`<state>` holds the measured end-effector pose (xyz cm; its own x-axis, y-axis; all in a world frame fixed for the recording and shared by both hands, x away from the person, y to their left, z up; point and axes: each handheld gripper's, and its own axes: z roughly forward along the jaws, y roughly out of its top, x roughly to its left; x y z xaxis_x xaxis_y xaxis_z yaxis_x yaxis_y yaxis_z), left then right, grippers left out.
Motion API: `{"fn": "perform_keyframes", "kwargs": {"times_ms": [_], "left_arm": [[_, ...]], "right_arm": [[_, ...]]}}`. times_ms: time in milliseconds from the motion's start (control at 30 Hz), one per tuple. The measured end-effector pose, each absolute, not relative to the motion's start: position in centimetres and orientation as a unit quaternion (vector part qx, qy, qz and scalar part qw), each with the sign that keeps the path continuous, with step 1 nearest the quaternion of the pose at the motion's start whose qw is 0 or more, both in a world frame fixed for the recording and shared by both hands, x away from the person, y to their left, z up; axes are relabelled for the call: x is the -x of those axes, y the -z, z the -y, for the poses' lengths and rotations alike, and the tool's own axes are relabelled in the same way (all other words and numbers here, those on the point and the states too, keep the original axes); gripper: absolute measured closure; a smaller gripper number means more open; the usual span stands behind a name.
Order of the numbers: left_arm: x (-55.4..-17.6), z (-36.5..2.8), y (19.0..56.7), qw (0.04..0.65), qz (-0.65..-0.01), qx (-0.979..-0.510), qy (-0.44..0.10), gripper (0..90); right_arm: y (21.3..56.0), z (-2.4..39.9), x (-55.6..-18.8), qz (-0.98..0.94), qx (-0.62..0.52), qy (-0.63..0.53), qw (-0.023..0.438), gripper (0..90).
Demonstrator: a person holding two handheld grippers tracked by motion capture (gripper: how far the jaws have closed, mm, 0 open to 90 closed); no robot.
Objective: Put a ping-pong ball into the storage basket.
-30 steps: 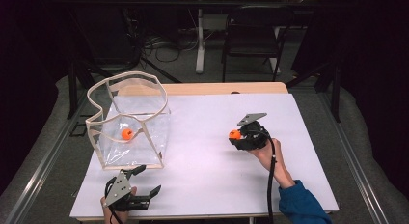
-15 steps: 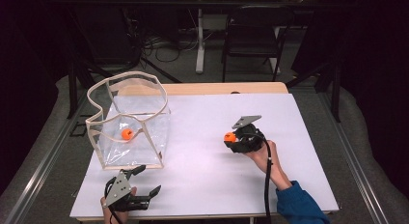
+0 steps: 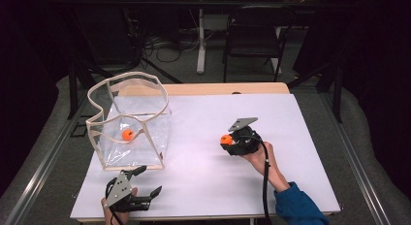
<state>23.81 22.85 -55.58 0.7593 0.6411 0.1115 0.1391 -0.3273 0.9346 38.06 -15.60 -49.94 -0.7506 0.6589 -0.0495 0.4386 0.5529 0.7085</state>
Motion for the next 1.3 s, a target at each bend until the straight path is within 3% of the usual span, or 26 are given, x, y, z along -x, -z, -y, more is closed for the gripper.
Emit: {"fn": "perform_keyframes", "kwargs": {"times_ms": [1300], "left_arm": [[-23.7,-23.0,55.5,0.525,-0.251,-0.776,-0.243,15.8]], "right_arm": [[48.6,13.8,-37.2,-0.862,-0.288,-0.387,0.155,51.0]]}}
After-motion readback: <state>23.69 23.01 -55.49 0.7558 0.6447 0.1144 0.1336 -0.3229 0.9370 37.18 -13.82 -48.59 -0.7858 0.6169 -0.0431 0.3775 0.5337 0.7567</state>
